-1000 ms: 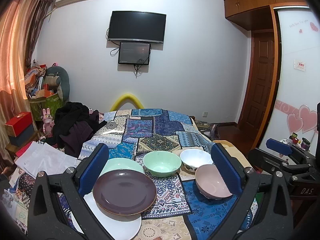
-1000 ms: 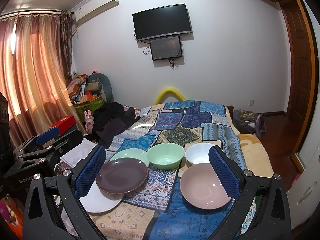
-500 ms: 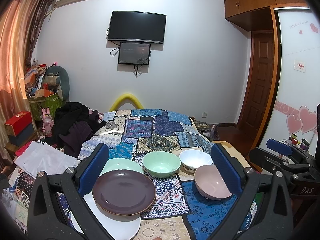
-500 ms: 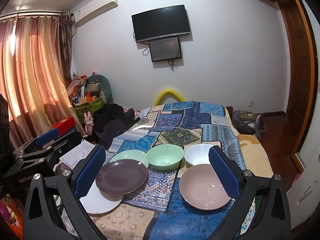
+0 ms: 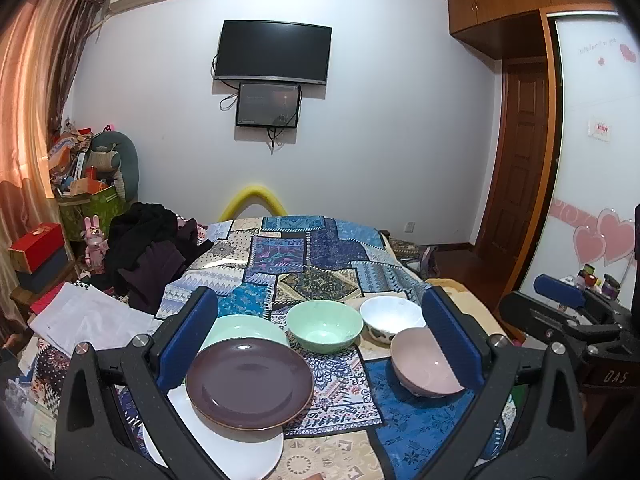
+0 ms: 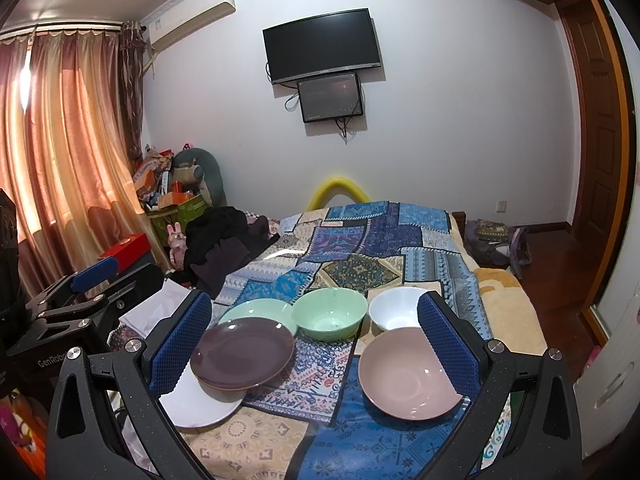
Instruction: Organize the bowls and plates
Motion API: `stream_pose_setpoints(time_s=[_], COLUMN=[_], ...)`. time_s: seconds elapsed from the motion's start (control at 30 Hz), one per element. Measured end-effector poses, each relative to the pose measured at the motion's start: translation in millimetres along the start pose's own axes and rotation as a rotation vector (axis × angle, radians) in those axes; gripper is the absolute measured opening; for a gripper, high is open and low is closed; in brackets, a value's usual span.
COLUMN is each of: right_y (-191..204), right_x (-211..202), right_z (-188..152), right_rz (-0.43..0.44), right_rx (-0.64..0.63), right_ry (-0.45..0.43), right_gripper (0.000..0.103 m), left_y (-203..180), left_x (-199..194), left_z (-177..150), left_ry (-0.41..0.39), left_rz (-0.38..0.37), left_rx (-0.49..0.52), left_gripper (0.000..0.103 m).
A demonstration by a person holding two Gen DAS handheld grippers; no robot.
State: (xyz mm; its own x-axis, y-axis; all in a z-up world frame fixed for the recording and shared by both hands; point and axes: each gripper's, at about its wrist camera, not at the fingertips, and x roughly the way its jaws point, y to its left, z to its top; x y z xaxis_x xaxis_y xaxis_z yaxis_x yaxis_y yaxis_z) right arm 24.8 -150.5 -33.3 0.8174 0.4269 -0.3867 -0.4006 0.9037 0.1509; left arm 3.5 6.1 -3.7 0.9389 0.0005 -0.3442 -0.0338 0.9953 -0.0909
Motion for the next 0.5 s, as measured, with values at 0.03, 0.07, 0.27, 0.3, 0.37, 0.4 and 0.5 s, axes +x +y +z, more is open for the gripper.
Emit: stream_pose_setpoints(time_s=[0.03,0.07,0.27,0.3,0.37,0.4,0.5], right_y=[-1,-2,-2,-2,-1,0,3], right_x=[1,2,15,20,27,33,46], right_z=[-1,-1,-3,-5,-8,-10,-15], right_rz=[-0.002,-0.003,-0.010,-0.009,-0.005,-0.003,0.000], right_rx=[0.000,0.001,0.002,0.001,0.002,0.001,-0.004], right_ry=[0.002,0.006,0.033,0.044,0.061,0.076,0.109], right_gripper=[0.103,0.103,0.103,0.103,0.103,0.103,0.103], left_y=[1,2,14,17,23,26,37], left_x=[1,2,10,12,17,20,31], left_z=[0,-1,-6,-7,-10,-11,-15], left_ry=[0.001,0.002,0.019,0.022,0.027,0.032,0.065], left_rz=[0.004,0.007,0.037,0.049,0.068,0.073,0.069], left_rx=[0.001,0.000,-0.005,-0.006,-0.005,-0.003,-0.010], left_gripper=[0.103,0.103,0.103,0.103,0.103,0.103,0.103])
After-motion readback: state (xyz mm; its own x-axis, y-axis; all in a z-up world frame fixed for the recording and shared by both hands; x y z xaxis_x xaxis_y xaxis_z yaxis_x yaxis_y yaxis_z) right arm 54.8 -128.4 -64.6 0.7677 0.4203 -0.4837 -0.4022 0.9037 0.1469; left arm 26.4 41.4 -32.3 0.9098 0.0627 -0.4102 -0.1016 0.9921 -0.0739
